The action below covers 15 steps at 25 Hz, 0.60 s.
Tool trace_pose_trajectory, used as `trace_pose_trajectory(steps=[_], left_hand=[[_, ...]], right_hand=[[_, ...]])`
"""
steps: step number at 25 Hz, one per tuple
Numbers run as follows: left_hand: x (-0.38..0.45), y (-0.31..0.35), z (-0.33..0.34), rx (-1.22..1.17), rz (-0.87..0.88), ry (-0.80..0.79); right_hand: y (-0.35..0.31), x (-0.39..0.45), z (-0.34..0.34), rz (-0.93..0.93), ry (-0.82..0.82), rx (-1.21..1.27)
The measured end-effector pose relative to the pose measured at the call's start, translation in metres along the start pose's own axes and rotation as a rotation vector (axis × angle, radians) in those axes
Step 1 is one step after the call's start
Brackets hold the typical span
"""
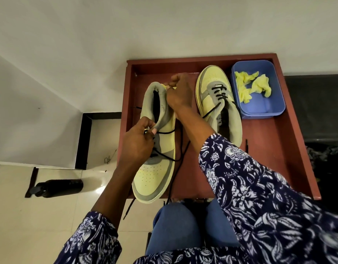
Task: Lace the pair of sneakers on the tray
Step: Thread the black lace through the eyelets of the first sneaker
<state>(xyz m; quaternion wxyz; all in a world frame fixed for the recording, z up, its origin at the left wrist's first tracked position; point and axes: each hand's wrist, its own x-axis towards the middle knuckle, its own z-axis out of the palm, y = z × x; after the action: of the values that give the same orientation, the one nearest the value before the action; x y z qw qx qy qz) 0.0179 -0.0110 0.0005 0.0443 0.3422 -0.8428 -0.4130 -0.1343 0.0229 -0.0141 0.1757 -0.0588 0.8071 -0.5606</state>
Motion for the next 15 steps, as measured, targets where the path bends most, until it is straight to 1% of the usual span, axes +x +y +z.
trace_pose_trajectory(steps=[2,3,7,9,12,15], left_hand=[[-0.001,-0.002,0.002,-0.025,0.005,0.008],[-0.002,-0.003,0.003,-0.029,0.008,0.018],[-0.003,-0.004,0.007,-0.009,0.013,0.046],[-0.003,-0.004,0.008,-0.020,0.014,0.046],[-0.004,-0.003,0.007,-0.029,0.014,0.038],[-0.005,-0.003,0.005,-0.020,0.018,0.000]], right_hand=[[0.003,0.000,-0.002,-0.026,-0.022,0.021],[0.007,-0.004,-0.003,-0.037,-0.005,0.034],[0.023,-0.033,-0.004,-0.039,0.124,0.056],[0.033,-0.052,-0.005,-0.027,0.163,0.072],[0.049,-0.082,-0.008,-0.025,0.155,0.083],[0.055,-0.092,-0.014,-0.017,0.125,0.084]])
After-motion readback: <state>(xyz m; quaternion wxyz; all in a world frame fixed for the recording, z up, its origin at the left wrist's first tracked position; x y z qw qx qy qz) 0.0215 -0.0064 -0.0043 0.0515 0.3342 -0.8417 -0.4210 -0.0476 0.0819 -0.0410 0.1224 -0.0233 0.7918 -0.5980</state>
